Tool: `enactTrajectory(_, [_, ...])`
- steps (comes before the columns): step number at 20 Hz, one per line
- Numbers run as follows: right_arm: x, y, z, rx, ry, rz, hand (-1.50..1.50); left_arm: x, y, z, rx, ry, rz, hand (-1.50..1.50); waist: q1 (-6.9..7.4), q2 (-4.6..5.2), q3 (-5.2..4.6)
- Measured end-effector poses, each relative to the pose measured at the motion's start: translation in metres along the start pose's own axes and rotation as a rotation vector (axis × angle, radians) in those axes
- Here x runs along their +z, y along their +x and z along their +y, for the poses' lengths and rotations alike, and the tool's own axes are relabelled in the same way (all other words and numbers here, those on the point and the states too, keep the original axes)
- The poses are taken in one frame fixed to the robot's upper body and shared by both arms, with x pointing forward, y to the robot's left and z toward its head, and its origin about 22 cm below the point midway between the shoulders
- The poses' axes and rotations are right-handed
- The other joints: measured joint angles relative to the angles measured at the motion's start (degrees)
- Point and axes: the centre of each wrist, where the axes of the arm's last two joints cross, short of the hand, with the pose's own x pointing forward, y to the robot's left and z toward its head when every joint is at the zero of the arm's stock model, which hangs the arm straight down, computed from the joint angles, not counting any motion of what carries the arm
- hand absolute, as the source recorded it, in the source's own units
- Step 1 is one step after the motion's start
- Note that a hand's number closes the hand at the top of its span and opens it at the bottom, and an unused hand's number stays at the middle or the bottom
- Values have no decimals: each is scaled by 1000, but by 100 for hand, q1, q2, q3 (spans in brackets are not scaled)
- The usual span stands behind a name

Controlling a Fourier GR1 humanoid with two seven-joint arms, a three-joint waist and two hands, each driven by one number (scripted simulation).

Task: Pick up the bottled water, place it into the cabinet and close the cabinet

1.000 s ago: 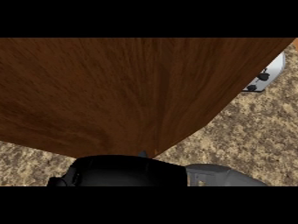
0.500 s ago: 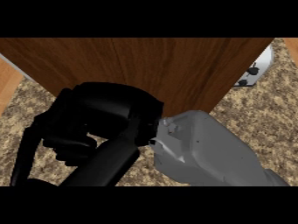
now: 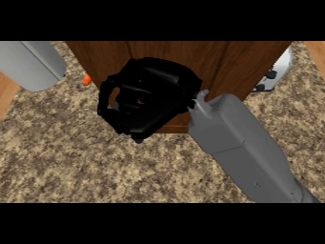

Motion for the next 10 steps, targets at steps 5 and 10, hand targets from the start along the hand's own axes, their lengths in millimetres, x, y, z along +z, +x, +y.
enactTrajectory(5, [4,-5,-24,57,-35,-58,150,2,-1,-1,6,-6,4,-150,-2,-30,-12])
enactTrajectory(10, [-2,-5,-28,131,-35,-71,150,4,-3,3,8,-8,5,-150,-14,-48,-15])
